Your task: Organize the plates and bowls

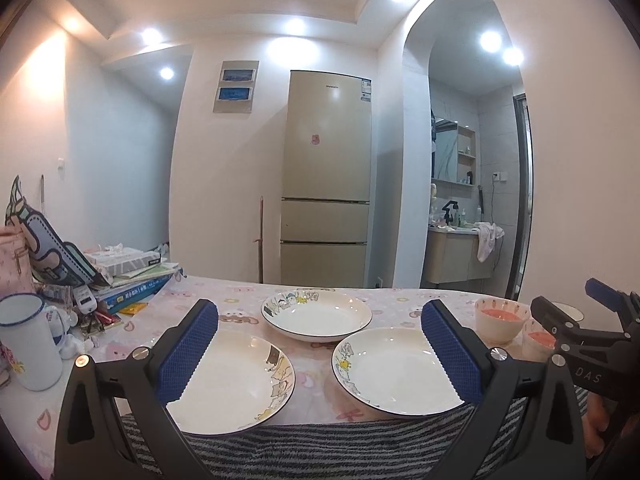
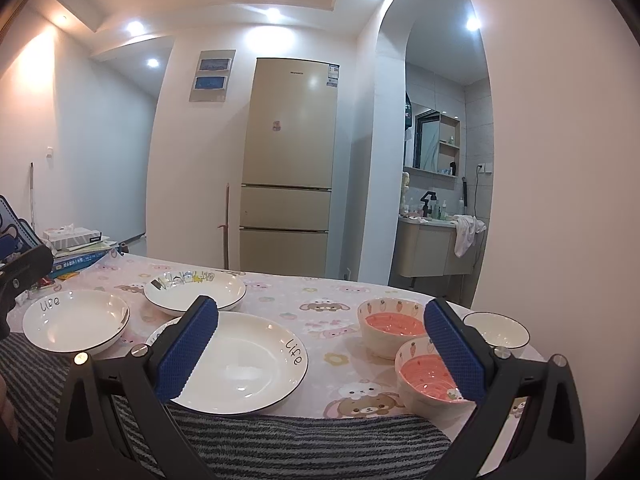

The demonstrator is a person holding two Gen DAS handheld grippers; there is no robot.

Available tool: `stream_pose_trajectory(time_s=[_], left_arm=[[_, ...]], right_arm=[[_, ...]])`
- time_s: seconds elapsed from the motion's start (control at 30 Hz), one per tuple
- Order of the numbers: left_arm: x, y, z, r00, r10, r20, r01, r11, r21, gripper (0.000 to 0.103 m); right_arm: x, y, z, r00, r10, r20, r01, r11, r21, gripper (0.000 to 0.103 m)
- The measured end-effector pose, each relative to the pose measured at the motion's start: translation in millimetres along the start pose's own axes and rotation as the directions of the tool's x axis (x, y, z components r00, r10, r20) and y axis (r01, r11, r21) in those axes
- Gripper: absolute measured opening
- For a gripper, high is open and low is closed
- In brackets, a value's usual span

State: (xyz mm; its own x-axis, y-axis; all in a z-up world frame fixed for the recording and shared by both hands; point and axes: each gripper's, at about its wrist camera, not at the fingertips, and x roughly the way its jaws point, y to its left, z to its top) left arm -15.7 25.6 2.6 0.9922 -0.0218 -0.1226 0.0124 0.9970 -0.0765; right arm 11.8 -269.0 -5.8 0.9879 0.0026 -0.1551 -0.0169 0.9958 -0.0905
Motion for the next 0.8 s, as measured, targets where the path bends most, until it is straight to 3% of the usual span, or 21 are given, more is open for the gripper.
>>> stream_pose_trajectory(time_s=[0.4,0.8], left_arm=[[0.7,-3.6,0.1,1.0,-0.029,-0.006,0.029,1.0,0.005,0.103],[-2.6,-10.9,-0.9,1.0,-0.009,0.003,0.009,0.999,0.048,0.103]], right_arm=[[-1.7,-2.9,2.2,1.0,0.008,0.011,-0.008,1.0,0.002,0.103],[3.6,-2.6,1.5,1.0,0.009,-0.001,-0.009,1.0,-0.001,0.103]])
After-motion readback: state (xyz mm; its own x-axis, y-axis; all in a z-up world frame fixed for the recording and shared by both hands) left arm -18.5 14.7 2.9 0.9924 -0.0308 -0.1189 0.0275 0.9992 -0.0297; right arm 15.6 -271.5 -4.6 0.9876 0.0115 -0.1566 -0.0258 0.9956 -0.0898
